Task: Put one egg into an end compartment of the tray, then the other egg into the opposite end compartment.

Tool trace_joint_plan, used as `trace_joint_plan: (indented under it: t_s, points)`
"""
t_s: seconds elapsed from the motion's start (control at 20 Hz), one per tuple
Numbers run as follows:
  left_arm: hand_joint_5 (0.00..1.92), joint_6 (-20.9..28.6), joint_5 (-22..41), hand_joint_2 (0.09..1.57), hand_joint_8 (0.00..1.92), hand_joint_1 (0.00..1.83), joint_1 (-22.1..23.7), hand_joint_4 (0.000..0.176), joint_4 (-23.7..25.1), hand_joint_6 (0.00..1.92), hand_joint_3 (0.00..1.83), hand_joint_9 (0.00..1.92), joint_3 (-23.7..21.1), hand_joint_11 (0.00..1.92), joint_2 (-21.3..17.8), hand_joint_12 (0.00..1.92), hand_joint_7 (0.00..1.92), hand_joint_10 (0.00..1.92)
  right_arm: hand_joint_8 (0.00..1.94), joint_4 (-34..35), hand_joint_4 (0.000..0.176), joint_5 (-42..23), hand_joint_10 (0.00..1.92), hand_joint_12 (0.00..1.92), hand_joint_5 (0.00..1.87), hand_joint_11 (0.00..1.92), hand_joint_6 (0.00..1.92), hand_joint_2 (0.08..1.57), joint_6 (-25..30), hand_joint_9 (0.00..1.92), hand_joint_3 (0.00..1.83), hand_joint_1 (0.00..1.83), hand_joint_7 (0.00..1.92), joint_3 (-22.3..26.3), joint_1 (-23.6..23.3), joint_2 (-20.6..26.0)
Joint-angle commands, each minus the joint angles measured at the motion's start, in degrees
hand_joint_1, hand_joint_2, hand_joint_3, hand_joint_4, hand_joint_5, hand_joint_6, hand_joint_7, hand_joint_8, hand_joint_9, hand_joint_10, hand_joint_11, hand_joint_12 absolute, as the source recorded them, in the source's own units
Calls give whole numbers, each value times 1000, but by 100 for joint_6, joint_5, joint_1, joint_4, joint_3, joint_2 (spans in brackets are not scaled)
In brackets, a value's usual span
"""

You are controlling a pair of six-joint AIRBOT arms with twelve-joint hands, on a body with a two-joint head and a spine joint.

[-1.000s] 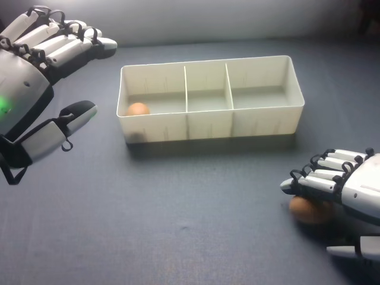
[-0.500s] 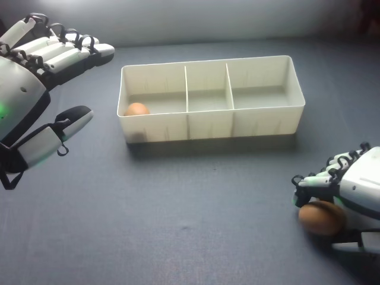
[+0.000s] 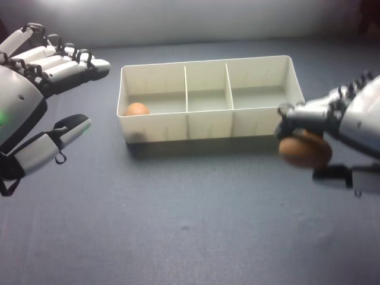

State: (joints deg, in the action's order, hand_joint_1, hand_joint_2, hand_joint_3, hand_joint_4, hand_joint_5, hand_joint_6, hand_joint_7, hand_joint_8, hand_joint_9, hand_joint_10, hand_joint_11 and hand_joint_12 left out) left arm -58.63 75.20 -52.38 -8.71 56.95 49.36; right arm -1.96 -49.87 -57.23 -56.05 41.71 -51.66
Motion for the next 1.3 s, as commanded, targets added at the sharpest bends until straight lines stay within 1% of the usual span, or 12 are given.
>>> trace_joint_plan:
  t_s: [0.0,0.2,0.35,0.45,0.55,0.65,0.7,0.75,0.9,1.0,1.15,1.25]
  points:
    - [510,5,677,1411,3,693,38,0,-23,89,2,334,-15,0,-38,1387,549,398,1505,103,0,-682,1690,1919,659,742,1304,1249,4,798,8,1227,814,-62,-148,-21]
    - [514,89,511,1437,1,589,-11,0,-11,67,2,288,24,0,43,1351,538,436,1598,299,0,-94,1682,1897,626,906,1295,1271,-245,949,8,1199,792,-589,-895,-422]
    - [536,142,507,1429,8,688,-23,0,-11,68,2,305,61,0,104,1417,569,531,1492,479,0,408,1687,1874,517,599,1538,1298,-315,697,9,1313,621,-1061,-1317,-793]
    - [517,166,494,1455,2,604,-24,0,-11,52,4,291,90,0,146,1299,541,490,1614,651,0,715,1886,1919,572,1038,1520,1316,-315,987,9,1190,644,-1400,-1480,-1046]
    - [528,211,491,1455,4,552,-31,0,-11,51,2,302,113,0,174,1362,547,491,1564,821,0,1038,1729,1921,493,760,1398,1302,-316,760,0,1294,698,-1741,-1599,-1319]
    - [521,228,490,1458,2,589,-31,0,-7,45,1,274,128,0,195,1407,544,566,1480,1037,0,1316,1528,1910,450,673,1584,1313,-316,712,4,1188,756,-2049,-1649,-1527]
    - [521,230,491,1454,0,616,-31,0,-7,45,0,259,134,0,205,1409,541,585,1115,1126,0,1427,1403,1919,186,311,1121,1273,-316,313,0,936,366,-2157,-1656,-1594]
    - [519,233,490,1454,0,607,-31,0,-7,45,0,249,138,0,213,1397,538,592,862,1192,0,1559,1332,1921,102,102,885,1255,-327,147,0,798,265,-2269,-1666,-1663]
    - [509,239,510,1429,0,489,-32,0,-6,41,0,221,137,0,215,1372,531,615,171,1494,0,1640,453,1545,0,0,134,1232,-784,0,0,582,24,-2228,-1670,-1677]
    - [485,248,530,1411,0,407,-47,0,-8,37,0,176,132,0,212,1335,506,661,21,1495,0,1591,207,1483,0,0,4,1248,-805,0,4,505,1,-2121,-1671,-1648]
    - [482,256,571,1400,6,487,-76,0,-23,38,0,198,121,0,201,1378,519,668,0,1443,0,1344,107,1894,0,0,0,1248,-806,0,0,397,0,-1863,-1671,-1445]
    - [475,260,665,1406,0,543,-127,0,-51,28,0,207,85,0,168,1276,499,581,0,1313,3,934,391,1920,0,0,0,1242,-805,0,0,341,0,-1467,-1670,-1167]
